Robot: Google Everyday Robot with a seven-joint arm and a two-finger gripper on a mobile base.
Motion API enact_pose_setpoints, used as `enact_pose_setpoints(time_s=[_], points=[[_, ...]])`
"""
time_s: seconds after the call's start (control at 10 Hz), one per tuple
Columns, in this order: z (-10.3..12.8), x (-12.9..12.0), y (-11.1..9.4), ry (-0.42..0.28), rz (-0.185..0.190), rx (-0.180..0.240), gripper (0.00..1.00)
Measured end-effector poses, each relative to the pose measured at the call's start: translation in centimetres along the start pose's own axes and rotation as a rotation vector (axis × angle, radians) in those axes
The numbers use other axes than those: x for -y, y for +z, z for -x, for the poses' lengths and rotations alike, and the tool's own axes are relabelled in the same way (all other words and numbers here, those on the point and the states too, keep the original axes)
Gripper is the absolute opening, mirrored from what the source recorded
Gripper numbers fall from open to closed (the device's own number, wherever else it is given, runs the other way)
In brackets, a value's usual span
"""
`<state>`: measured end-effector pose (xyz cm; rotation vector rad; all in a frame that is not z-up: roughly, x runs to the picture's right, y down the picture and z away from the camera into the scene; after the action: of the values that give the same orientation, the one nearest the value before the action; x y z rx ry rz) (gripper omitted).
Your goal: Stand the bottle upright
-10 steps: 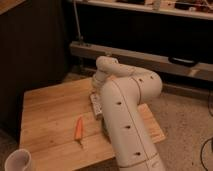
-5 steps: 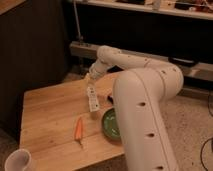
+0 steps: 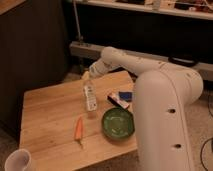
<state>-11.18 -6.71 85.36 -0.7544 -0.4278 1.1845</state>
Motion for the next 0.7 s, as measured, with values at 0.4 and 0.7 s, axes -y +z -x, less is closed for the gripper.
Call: enact_pose_setpoints(time_s=[0.4,0.7], points=[[1.3,-2.9,-3.9,-0.216,0.180,0.173,0.20],[1.2,-4.4,-4.7,-0.336,0.271,0.221,0.20]])
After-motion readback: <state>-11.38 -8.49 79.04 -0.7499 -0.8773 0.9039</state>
